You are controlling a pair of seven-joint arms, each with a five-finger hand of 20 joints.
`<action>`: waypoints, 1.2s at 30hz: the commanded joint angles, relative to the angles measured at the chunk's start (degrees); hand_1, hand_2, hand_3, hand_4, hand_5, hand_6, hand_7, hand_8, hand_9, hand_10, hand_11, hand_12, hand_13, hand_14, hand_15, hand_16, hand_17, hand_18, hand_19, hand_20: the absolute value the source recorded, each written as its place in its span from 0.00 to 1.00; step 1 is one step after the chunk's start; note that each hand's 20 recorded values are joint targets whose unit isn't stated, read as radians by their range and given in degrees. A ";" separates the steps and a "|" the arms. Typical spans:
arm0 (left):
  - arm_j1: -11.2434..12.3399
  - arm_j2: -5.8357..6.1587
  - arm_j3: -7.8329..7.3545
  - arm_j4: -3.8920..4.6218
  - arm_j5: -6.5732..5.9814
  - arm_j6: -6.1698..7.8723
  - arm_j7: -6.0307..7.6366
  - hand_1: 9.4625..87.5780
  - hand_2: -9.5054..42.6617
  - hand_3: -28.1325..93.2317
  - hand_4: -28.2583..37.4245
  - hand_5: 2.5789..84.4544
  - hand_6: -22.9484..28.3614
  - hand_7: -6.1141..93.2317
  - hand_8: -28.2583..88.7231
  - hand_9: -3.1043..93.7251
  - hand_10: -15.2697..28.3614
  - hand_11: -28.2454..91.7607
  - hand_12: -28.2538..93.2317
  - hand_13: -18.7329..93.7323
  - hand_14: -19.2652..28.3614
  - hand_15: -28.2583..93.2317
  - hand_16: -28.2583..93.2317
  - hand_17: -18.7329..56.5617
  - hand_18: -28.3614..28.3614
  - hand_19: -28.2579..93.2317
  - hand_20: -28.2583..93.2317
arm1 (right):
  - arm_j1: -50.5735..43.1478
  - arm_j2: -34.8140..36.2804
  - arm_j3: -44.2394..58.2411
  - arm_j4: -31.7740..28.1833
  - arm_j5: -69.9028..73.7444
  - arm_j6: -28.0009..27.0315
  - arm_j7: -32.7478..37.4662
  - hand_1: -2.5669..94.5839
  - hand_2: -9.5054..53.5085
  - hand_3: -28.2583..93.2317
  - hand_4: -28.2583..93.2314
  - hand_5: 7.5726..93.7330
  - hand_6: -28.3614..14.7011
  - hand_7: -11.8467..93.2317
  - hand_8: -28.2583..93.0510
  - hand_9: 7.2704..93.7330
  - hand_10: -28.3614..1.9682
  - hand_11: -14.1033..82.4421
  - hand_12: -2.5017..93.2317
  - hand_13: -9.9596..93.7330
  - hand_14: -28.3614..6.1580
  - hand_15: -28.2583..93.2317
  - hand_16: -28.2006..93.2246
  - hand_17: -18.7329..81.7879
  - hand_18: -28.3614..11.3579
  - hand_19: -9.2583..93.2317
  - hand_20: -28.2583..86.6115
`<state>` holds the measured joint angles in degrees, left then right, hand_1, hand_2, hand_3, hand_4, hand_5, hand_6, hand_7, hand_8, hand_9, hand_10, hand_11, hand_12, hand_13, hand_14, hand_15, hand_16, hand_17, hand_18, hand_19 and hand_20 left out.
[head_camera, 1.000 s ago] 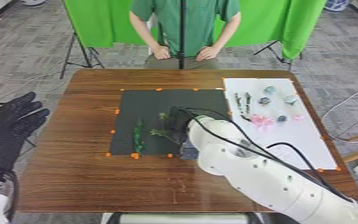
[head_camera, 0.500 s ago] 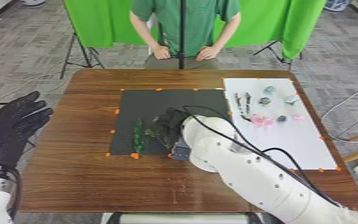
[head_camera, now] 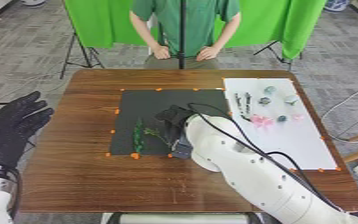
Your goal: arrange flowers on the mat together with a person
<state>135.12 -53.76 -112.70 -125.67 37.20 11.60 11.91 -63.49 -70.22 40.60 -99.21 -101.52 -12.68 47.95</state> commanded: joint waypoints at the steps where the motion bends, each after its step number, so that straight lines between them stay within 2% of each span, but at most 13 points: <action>1: 0.78 -0.18 0.12 0.38 0.20 -0.36 -0.38 0.25 0.19 0.81 0.19 0.43 0.52 0.31 0.16 0.38 0.66 0.46 0.40 0.43 0.73 0.55 0.25 0.18 0.88 0.60 0.37 | -0.79 0.51 -0.06 -1.11 -3.45 -1.59 -0.53 0.14 0.63 0.79 0.03 0.89 0.59 0.29 0.16 1.00 0.65 0.69 0.35 0.98 0.68 0.86 0.52 0.78 0.17 1.00 0.69; 6: 1.00 -0.19 0.04 0.33 0.20 -0.53 -0.47 0.25 0.19 0.80 0.19 0.43 0.52 0.31 0.16 0.38 0.66 0.46 0.40 0.43 0.73 0.55 0.25 0.18 0.88 0.60 0.37 | -1.72 0.51 0.92 -2.43 -1.19 -2.01 -1.49 0.13 0.63 0.78 0.03 0.86 0.56 0.26 0.16 1.00 0.61 0.65 0.34 0.97 0.67 0.86 0.52 0.76 0.16 1.00 0.68; 9: 1.04 -0.19 0.10 0.33 0.18 -0.58 -0.47 0.25 0.19 0.80 0.19 0.43 0.52 0.31 0.16 0.38 0.66 0.46 0.40 0.43 0.73 0.55 0.25 0.18 0.88 0.60 0.37 | -1.82 0.40 0.95 -2.31 -0.58 -1.49 -1.70 0.13 0.61 0.78 0.03 0.80 0.54 0.24 0.16 1.00 0.59 0.61 0.34 0.95 0.66 0.86 0.52 0.75 0.16 1.00 0.68; 12: 0.88 -0.19 0.08 0.40 0.23 -0.66 -0.69 0.25 0.19 0.80 0.19 0.43 0.52 0.31 0.16 0.38 0.66 0.46 0.40 0.43 0.73 0.55 0.25 0.18 0.88 0.60 0.37 | -1.99 0.50 0.90 -2.26 -1.01 -1.29 -2.09 0.13 0.60 0.78 0.04 0.77 0.52 0.23 0.16 1.00 0.55 0.56 0.37 0.93 0.64 0.86 0.52 0.72 0.15 1.00 0.66; 18: 0.81 -0.27 0.09 0.53 0.34 -0.85 -1.06 0.25 0.19 0.80 0.19 0.43 0.52 0.31 0.16 0.38 0.66 0.46 0.40 0.43 0.73 0.55 0.25 0.18 0.88 0.60 0.37 | -2.36 0.40 1.21 -2.47 -1.10 -2.11 -1.74 0.12 0.59 0.79 0.04 0.74 0.49 0.22 0.16 0.98 0.53 0.55 0.38 0.92 0.64 0.87 0.52 0.71 0.14 1.00 0.66; 23: 1.11 -0.24 0.06 0.46 0.27 -0.83 -0.90 0.25 0.19 0.80 0.19 0.43 0.52 0.31 0.16 0.38 0.66 0.46 0.40 0.43 0.73 0.55 0.25 0.18 0.88 0.60 0.37 | -3.06 0.46 2.49 -3.96 0.15 -4.39 -0.39 0.12 0.57 0.78 0.03 0.72 0.47 0.21 0.16 0.98 0.52 0.54 0.37 0.92 0.63 0.87 0.52 0.70 0.13 1.00 0.65; 27: 1.33 -0.33 0.03 0.43 0.21 -0.81 -0.90 0.25 0.19 0.80 0.19 0.43 0.52 0.31 0.16 0.38 0.66 0.46 0.40 0.43 0.73 0.55 0.25 0.18 0.88 0.60 0.37 | -3.77 0.86 2.98 -4.75 0.64 -4.04 -1.59 0.10 0.56 0.78 0.03 0.72 0.47 0.21 0.16 0.98 0.52 0.54 0.37 0.92 0.63 0.87 0.51 0.71 0.14 1.00 0.65; 29: 1.50 0.09 0.08 0.44 -0.08 -0.51 -0.59 0.25 0.19 0.80 0.19 0.43 0.52 0.31 0.16 0.38 0.66 0.46 0.40 0.43 0.73 0.55 0.25 0.18 0.88 0.60 0.37 | -4.26 0.96 3.08 -5.00 1.18 -2.70 -2.43 0.10 0.56 0.78 0.03 0.72 0.47 0.21 0.16 0.98 0.52 0.54 0.37 0.92 0.63 0.86 0.51 0.71 0.13 1.00 0.65; 32: 1.35 0.22 0.14 0.50 -0.12 -0.58 -0.63 0.25 0.19 0.80 0.19 0.43 0.52 0.31 0.16 0.38 0.66 0.46 0.40 0.43 0.73 0.55 0.25 0.18 0.88 0.60 0.37 | -4.64 1.81 0.89 -4.74 -4.11 2.25 -5.13 0.11 0.55 0.78 0.04 0.73 0.48 0.21 0.16 0.98 0.50 0.54 0.37 0.91 0.61 0.87 0.52 0.69 0.12 1.00 0.65; 36: 1.35 0.35 0.23 0.53 -0.20 -0.56 -0.67 0.25 0.19 0.80 0.19 0.43 0.52 0.31 0.16 0.38 0.66 0.46 0.40 0.43 0.73 0.55 0.25 0.18 0.87 0.60 0.37 | -4.73 1.68 1.16 -4.60 -3.51 2.52 -5.00 0.11 0.52 0.79 0.04 0.66 0.45 0.20 0.16 0.93 0.47 0.54 0.38 0.87 0.58 0.88 0.52 0.65 0.12 1.00 0.64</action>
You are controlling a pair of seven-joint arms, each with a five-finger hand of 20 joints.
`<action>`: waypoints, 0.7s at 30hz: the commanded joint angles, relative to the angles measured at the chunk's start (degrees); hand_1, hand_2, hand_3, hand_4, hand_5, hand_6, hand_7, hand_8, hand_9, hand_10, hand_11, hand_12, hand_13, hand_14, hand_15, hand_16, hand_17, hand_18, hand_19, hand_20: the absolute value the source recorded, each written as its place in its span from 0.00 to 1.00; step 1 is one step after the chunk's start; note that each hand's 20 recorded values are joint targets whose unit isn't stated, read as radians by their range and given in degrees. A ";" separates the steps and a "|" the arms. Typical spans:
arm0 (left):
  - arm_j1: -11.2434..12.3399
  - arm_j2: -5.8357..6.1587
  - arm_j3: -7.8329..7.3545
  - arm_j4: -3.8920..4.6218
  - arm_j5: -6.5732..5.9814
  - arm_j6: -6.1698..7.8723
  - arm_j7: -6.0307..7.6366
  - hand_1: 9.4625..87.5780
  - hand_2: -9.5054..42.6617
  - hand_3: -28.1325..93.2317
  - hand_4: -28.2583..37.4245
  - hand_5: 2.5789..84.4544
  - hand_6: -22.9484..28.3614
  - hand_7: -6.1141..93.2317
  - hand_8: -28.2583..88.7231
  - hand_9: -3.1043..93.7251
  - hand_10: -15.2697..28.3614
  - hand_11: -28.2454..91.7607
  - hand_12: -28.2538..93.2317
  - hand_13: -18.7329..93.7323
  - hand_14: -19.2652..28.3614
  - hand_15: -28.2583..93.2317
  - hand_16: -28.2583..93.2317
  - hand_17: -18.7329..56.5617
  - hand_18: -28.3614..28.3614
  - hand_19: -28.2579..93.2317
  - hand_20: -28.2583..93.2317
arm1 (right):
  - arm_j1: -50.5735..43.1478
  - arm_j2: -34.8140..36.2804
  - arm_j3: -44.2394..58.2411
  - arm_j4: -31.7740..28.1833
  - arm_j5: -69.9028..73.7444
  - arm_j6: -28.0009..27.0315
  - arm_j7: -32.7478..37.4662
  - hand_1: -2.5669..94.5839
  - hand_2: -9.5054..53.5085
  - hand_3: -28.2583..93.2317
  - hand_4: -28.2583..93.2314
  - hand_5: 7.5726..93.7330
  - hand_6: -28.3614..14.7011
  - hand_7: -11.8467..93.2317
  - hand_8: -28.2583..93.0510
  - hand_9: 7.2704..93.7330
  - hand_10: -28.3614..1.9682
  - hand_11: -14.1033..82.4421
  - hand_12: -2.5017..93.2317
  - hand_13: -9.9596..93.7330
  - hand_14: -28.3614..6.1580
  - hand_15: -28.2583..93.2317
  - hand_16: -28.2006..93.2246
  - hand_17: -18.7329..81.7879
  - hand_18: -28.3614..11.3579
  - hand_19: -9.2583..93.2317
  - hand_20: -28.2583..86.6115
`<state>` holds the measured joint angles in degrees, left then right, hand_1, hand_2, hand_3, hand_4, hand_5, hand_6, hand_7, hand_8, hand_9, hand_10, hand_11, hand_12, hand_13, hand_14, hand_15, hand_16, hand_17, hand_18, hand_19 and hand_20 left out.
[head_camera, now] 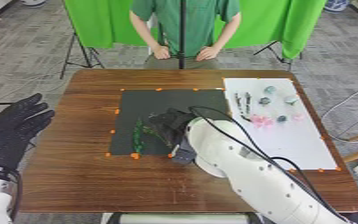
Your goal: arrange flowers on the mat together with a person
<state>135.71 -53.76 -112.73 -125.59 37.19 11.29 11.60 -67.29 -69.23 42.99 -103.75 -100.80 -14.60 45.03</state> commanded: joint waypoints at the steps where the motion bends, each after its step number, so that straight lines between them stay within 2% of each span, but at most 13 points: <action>1: 0.90 0.32 0.20 0.39 -0.19 -0.21 -0.35 0.25 0.19 0.80 0.19 0.43 0.52 0.31 0.16 0.38 0.66 0.46 0.40 0.43 0.73 0.55 0.25 0.18 0.87 0.60 0.37 | -0.98 0.77 -1.17 -0.17 -4.52 3.73 -2.14 0.11 0.52 0.79 0.04 0.64 0.45 0.19 0.16 0.92 0.47 0.54 0.38 0.86 0.57 0.88 0.52 0.64 0.12 1.00 0.63; 6: 0.91 0.22 0.16 0.44 -0.26 -0.17 -0.31 0.25 0.19 0.80 0.19 0.43 0.52 0.31 0.16 0.38 0.66 0.46 0.40 0.43 0.73 0.55 0.25 0.18 0.87 0.60 0.37 | -0.84 0.62 -1.14 -0.08 -5.47 2.72 -1.18 0.12 0.51 0.79 0.04 0.66 0.45 0.20 0.16 0.91 0.47 0.54 0.37 0.86 0.56 0.88 0.51 0.63 0.11 1.00 0.62; 8: 1.31 0.28 0.14 0.31 -0.41 0.01 -0.01 0.25 0.19 0.81 0.19 0.43 0.52 0.31 0.16 0.38 0.66 0.46 0.40 0.43 0.73 0.55 0.25 0.18 0.87 0.60 0.37 | -0.74 0.57 -0.64 -0.40 -3.37 1.42 -0.32 0.12 0.51 0.79 0.04 0.69 0.47 0.21 0.16 0.92 0.48 0.54 0.36 0.86 0.57 0.88 0.51 0.64 0.11 1.00 0.62; 16: 0.98 0.24 0.20 0.46 -0.34 0.14 -0.34 0.25 0.19 0.81 0.19 0.43 0.52 0.31 0.16 0.38 0.66 0.46 0.40 0.43 0.73 0.55 0.25 0.18 0.87 0.60 0.37 | -0.67 0.44 -0.48 -0.15 -2.40 1.17 -0.77 0.12 0.52 0.78 0.03 0.79 0.53 0.26 0.16 0.95 0.49 0.53 0.36 0.88 0.57 0.87 0.50 0.65 0.11 1.00 0.61; 21: 1.02 0.17 0.25 0.43 -0.37 0.05 -0.27 0.25 0.19 0.80 0.19 0.43 0.52 0.31 0.16 0.38 0.66 0.46 0.40 0.43 0.73 0.55 0.25 0.18 0.87 0.60 0.37 | -0.57 0.61 -0.72 -0.04 -2.93 1.35 -1.26 0.12 0.52 0.79 0.04 0.66 0.49 0.21 0.16 0.90 0.46 0.53 0.36 0.86 0.55 0.87 0.51 0.63 0.10 1.00 0.60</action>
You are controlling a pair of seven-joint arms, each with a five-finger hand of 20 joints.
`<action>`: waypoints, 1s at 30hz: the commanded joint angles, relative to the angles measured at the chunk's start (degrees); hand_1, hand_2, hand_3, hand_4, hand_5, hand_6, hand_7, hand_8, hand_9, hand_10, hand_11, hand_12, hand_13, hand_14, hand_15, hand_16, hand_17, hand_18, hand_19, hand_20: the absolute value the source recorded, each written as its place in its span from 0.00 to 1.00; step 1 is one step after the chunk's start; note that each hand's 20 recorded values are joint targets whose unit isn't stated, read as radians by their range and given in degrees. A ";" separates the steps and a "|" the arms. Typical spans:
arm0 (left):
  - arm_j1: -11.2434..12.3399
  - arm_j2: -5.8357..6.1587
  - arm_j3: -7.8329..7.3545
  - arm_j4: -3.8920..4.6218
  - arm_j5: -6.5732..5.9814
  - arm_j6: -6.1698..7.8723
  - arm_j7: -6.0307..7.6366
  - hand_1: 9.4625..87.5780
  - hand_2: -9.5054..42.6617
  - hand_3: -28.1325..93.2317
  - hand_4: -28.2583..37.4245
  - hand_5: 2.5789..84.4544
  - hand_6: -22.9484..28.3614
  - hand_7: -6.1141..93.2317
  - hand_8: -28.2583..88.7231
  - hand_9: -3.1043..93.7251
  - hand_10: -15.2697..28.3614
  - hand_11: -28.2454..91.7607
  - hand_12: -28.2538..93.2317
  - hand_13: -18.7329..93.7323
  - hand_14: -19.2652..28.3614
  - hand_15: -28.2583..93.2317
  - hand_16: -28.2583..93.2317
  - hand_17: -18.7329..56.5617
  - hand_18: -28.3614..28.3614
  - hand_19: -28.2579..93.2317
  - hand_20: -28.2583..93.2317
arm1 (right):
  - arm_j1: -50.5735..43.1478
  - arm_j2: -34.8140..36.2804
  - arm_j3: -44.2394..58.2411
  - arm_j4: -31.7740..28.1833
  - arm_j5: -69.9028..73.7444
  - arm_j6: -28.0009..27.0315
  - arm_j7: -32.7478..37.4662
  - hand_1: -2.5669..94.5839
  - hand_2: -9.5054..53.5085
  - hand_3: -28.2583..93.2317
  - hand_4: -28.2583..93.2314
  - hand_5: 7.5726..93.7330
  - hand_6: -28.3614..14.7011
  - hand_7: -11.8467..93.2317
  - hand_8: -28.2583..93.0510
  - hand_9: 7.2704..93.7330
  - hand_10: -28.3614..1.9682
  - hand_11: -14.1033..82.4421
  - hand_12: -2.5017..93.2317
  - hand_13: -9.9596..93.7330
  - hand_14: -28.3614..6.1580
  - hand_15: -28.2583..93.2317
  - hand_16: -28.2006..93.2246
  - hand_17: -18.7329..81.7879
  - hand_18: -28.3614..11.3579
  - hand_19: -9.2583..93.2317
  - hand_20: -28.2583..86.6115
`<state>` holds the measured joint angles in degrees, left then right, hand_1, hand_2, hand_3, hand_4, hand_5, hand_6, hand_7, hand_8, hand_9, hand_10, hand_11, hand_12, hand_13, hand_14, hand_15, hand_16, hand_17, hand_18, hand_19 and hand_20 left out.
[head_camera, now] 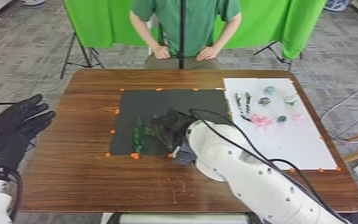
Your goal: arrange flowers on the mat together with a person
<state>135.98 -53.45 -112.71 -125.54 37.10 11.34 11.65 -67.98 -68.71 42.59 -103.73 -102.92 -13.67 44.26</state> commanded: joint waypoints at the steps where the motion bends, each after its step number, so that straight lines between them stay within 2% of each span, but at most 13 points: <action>1: 0.74 -0.22 0.21 0.35 -0.22 0.09 -0.38 0.25 0.19 0.80 0.19 0.43 0.52 0.31 0.16 0.38 0.66 0.46 0.40 0.43 0.73 0.55 0.25 0.18 0.87 0.60 0.37 | 0.14 0.08 -0.26 -0.09 -1.09 -0.01 -0.51 0.11 0.52 0.79 0.04 0.62 0.49 0.20 0.16 0.89 0.45 0.53 0.36 0.85 0.54 0.87 0.51 0.63 0.10 1.00 0.60; 3: 0.94 -0.18 0.09 0.31 -0.28 0.15 -0.26 0.25 0.19 0.80 0.19 0.43 0.52 0.31 0.16 0.38 0.66 0.46 0.40 0.43 0.73 0.55 0.25 0.18 0.87 0.60 0.37 | 0.26 0.07 -0.37 -0.09 -1.19 0.12 -0.41 0.11 0.51 0.79 0.04 0.60 0.49 0.19 0.16 0.88 0.45 0.52 0.36 0.85 0.54 0.87 0.51 0.63 0.10 1.00 0.60; 4: 0.96 -0.20 0.05 0.30 -0.29 0.18 -0.34 0.25 0.19 0.80 0.19 0.43 0.52 0.31 0.16 0.38 0.66 0.46 0.40 0.43 0.73 0.55 0.25 0.18 0.87 0.60 0.37 | 0.24 -0.06 -0.31 -0.02 -1.27 0.20 -0.29 0.12 0.51 0.79 0.04 0.64 0.49 0.21 0.16 0.88 0.45 0.52 0.36 0.85 0.54 0.87 0.51 0.63 0.10 1.00 0.60; 6: 1.20 -0.32 -0.10 0.21 -0.27 0.12 -0.26 0.25 0.19 0.80 0.19 0.43 0.52 0.31 0.16 0.38 0.66 0.46 0.40 0.43 0.73 0.55 0.25 0.18 0.87 0.60 0.37 | 0.22 -0.04 -0.34 -0.08 -1.33 0.26 -0.27 0.12 0.51 0.79 0.04 0.72 0.52 0.34 0.18 0.88 0.46 0.53 0.36 0.85 0.55 0.87 0.50 0.62 0.10 1.00 0.60; 8: 1.11 -0.38 -0.05 0.23 -0.21 0.09 -0.39 0.25 0.19 0.80 0.19 0.43 0.52 0.31 0.16 0.38 0.66 0.46 0.40 0.43 0.73 0.55 0.25 0.18 0.87 0.60 0.37 | 0.17 -0.06 -0.20 -0.04 -1.21 -0.10 -0.37 0.12 0.50 0.79 0.04 0.72 0.52 0.39 0.18 0.88 0.45 0.54 0.36 0.85 0.55 0.88 0.50 0.62 0.11 1.00 0.59; 15: 0.62 -0.33 0.20 0.39 -0.13 -0.08 -0.51 0.25 0.19 0.80 0.19 0.43 0.52 0.31 0.16 0.38 0.66 0.46 0.40 0.43 0.73 0.55 0.25 0.18 0.87 0.60 0.37 | 0.30 0.26 -0.61 0.00 -3.77 1.03 -0.61 0.12 0.50 0.79 0.04 0.68 0.49 0.24 0.16 0.87 0.45 0.54 0.36 0.85 0.55 0.87 0.51 0.62 0.10 1.00 0.60; 20: 1.02 -0.31 0.10 0.29 -0.26 0.30 -0.31 0.25 0.19 0.80 0.19 0.43 0.52 0.31 0.16 0.38 0.66 0.46 0.40 0.43 0.73 0.55 0.25 0.18 0.87 0.60 0.37 | 0.60 1.14 -1.04 -0.32 -7.82 2.99 -1.74 0.12 0.50 0.80 0.04 0.65 0.49 0.22 0.17 0.86 0.44 0.54 0.36 0.85 0.54 0.87 0.51 0.62 0.10 1.00 0.60; 23: 0.88 -0.43 0.11 0.29 -0.25 0.33 -0.34 0.25 0.19 0.81 0.19 0.43 0.52 0.31 0.16 0.38 0.66 0.46 0.40 0.43 0.73 0.55 0.25 0.18 0.87 0.60 0.37 | 0.10 2.19 -1.36 -1.69 -12.13 6.21 -3.09 0.13 0.50 0.80 0.04 0.64 0.49 0.22 0.17 0.85 0.44 0.55 0.37 0.84 0.54 0.87 0.51 0.61 0.11 1.00 0.59; 25: 1.08 -0.50 0.00 0.22 -0.27 0.27 -0.30 0.25 0.19 0.80 0.19 0.43 0.52 0.31 0.16 0.38 0.66 0.46 0.40 0.43 0.73 0.55 0.25 0.18 0.87 0.60 0.37 | -0.28 2.94 -1.57 -2.59 -15.54 9.03 -4.06 0.12 0.49 0.80 0.05 0.60 0.48 0.22 0.17 0.80 0.43 0.55 0.37 0.82 0.51 0.88 0.51 0.59 0.10 1.00 0.58; 30: 1.40 -0.75 -0.12 0.07 -0.30 0.35 -0.14 0.25 0.19 0.80 0.19 0.43 0.52 0.31 0.16 0.38 0.66 0.46 0.40 0.43 0.73 0.55 0.25 0.18 0.87 0.60 0.37 | -0.83 5.48 -0.48 -5.60 -16.13 12.97 -5.47 0.13 0.47 0.81 0.05 0.57 0.49 0.22 0.17 0.77 0.42 0.56 0.37 0.81 0.49 0.88 0.50 0.57 0.10 1.00 0.56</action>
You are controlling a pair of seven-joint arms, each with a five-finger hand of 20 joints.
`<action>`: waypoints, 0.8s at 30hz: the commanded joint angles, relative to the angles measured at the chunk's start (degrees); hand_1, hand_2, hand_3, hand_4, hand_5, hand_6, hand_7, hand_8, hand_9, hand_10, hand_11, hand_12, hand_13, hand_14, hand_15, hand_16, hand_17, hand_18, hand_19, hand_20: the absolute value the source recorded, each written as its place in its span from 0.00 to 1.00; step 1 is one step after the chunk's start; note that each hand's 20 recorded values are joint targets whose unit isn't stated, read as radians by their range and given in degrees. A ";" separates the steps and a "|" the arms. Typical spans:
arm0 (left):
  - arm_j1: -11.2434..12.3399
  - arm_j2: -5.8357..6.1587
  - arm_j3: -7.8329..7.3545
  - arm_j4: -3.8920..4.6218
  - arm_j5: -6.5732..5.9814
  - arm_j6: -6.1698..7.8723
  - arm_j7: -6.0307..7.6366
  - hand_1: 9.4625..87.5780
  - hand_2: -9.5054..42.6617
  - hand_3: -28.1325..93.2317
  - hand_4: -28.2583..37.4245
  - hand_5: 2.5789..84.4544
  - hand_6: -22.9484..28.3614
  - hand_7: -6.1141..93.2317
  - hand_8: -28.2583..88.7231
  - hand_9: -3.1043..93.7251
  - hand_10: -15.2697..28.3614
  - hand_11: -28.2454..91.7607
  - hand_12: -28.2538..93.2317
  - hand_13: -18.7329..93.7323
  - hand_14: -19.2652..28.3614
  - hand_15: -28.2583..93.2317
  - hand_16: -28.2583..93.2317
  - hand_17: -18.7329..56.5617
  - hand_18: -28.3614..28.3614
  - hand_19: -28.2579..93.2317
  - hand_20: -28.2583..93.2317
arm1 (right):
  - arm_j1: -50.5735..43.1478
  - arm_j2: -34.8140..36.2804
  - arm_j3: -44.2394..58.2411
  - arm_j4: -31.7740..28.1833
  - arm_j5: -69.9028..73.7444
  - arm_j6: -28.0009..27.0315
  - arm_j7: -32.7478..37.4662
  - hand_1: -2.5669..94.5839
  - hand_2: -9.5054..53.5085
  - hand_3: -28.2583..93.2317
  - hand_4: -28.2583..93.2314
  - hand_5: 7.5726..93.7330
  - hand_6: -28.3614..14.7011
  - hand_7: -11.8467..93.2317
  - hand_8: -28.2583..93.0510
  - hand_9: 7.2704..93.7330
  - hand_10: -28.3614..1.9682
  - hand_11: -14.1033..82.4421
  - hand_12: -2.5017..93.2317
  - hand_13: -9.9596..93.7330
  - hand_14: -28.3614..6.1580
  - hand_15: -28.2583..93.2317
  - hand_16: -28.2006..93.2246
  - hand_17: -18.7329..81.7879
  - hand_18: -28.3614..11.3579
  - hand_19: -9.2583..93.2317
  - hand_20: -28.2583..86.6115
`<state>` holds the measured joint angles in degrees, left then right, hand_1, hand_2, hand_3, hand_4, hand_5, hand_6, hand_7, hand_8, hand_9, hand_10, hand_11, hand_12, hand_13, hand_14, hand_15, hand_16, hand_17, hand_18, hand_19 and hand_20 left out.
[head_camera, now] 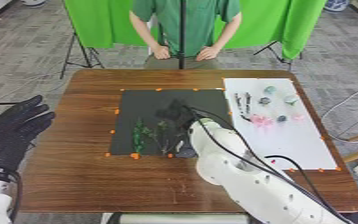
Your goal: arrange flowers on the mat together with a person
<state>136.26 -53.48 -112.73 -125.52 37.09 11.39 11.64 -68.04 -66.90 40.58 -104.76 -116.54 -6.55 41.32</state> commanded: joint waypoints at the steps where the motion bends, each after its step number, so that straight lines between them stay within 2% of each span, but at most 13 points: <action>1: 1.25 -0.66 -0.11 0.02 -0.37 0.45 0.03 0.25 0.19 0.80 0.19 0.43 0.52 0.31 0.16 0.38 0.66 0.46 0.40 0.43 0.73 0.55 0.25 0.18 0.87 0.60 0.37 | -0.83 4.30 1.72 -4.99 -3.01 6.86 -3.00 0.13 0.47 0.81 0.05 0.58 0.50 0.22 0.17 0.77 0.41 0.57 0.37 0.80 0.49 0.88 0.50 0.57 0.10 1.00 0.56; 5: 1.18 -0.76 -0.14 0.00 -0.47 0.43 0.07 0.25 0.19 0.80 0.19 0.43 0.52 0.31 0.16 0.38 0.66 0.46 0.40 0.43 0.73 0.55 0.25 0.18 0.87 0.60 0.37 | -3.39 7.93 4.34 -7.74 -1.68 12.80 -6.45 0.14 0.46 0.82 0.05 0.57 0.51 0.24 0.17 0.71 0.37 0.56 0.36 0.73 0.42 0.85 0.48 0.50 0.11 0.93 0.53; 6: 0.96 -0.77 -0.10 0.07 -0.42 0.34 0.03 0.25 0.19 0.80 0.19 0.43 0.52 0.31 0.16 0.38 0.66 0.46 0.40 0.43 0.73 0.55 0.25 0.18 0.87 0.60 0.37 | -4.88 9.16 5.83 -8.18 -0.68 14.84 -9.40 0.14 0.45 0.83 0.05 0.56 0.51 0.25 0.17 0.69 0.37 0.56 0.35 0.69 0.39 0.84 0.46 0.48 0.12 0.91 0.53; 9: 1.07 -1.19 -0.39 -0.11 -0.31 0.30 -0.01 0.25 0.19 0.80 0.19 0.43 0.52 0.31 0.16 0.38 0.66 0.46 0.40 0.43 0.73 0.55 0.25 0.18 0.87 0.60 0.37 | -11.93 12.06 14.20 -9.85 5.35 16.47 -19.27 0.16 0.42 0.88 0.05 0.52 0.54 0.28 0.16 0.57 0.37 0.52 0.33 0.58 0.42 0.74 0.40 0.37 0.13 0.75 0.51; 11: 1.42 -1.48 -0.80 -0.33 -0.22 0.25 -0.02 0.25 0.19 0.80 0.19 0.43 0.52 0.31 0.16 0.38 0.66 0.46 0.40 0.43 0.73 0.55 0.25 0.18 0.87 0.60 0.37 | -16.67 13.66 20.24 -10.20 14.20 18.10 -26.36 0.16 0.40 0.90 0.05 0.47 0.55 0.29 0.15 0.50 0.38 0.48 0.31 0.51 0.44 0.66 0.38 0.32 0.13 0.65 0.49; 13: 1.34 -1.60 -0.99 -0.39 -0.07 0.24 0.11 0.25 0.19 0.80 0.19 0.43 0.52 0.31 0.16 0.38 0.66 0.46 0.40 0.43 0.73 0.55 0.25 0.18 0.87 0.60 0.37 | -21.37 14.78 25.84 -10.70 22.00 19.91 -30.41 0.17 0.39 0.91 0.05 0.45 0.55 0.30 0.15 0.45 0.40 0.44 0.29 0.46 0.45 0.60 0.37 0.30 0.12 0.60 0.48; 15: 1.32 -1.74 -1.15 -0.46 -0.03 0.29 0.17 0.25 0.19 0.80 0.19 0.43 0.52 0.31 0.16 0.38 0.66 0.46 0.40 0.43 0.73 0.55 0.25 0.18 0.88 0.60 0.37 | -26.37 15.34 31.53 -10.42 29.23 20.30 -36.33 0.17 0.37 0.92 0.04 0.42 0.54 0.28 0.15 0.40 0.41 0.37 0.28 0.42 0.47 0.49 0.42 0.27 0.14 0.52 0.45; 20: 1.79 -2.40 -1.76 -0.71 0.15 0.44 0.22 0.25 0.19 0.80 0.19 0.43 0.52 0.31 0.16 0.37 0.66 0.46 0.40 0.42 0.73 0.55 0.25 0.18 0.87 0.60 0.37 | -37.12 13.97 42.82 -10.41 46.83 19.16 -44.95 0.17 0.33 0.93 0.03 0.42 0.50 0.24 0.15 0.38 0.45 0.30 0.26 0.39 0.49 0.38 0.46 0.26 0.18 0.46 0.42; 24: 1.64 -2.73 -2.04 -0.61 0.31 -0.53 0.31 0.26 0.19 0.80 0.19 0.43 0.52 0.30 0.16 0.37 0.66 0.45 0.39 0.42 0.72 0.53 0.25 0.19 0.88 0.59 0.37 | -43.23 11.47 48.56 -10.60 57.36 18.51 -51.25 0.17 0.28 0.94 0.03 0.43 0.48 0.23 0.15 0.38 0.46 0.27 0.25 0.39 0.49 0.35 0.46 0.27 0.20 0.44 0.42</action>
<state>137.08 -55.12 -114.32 -126.02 37.14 11.43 11.83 -97.09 -53.23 80.09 -115.64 -81.39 11.27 -1.14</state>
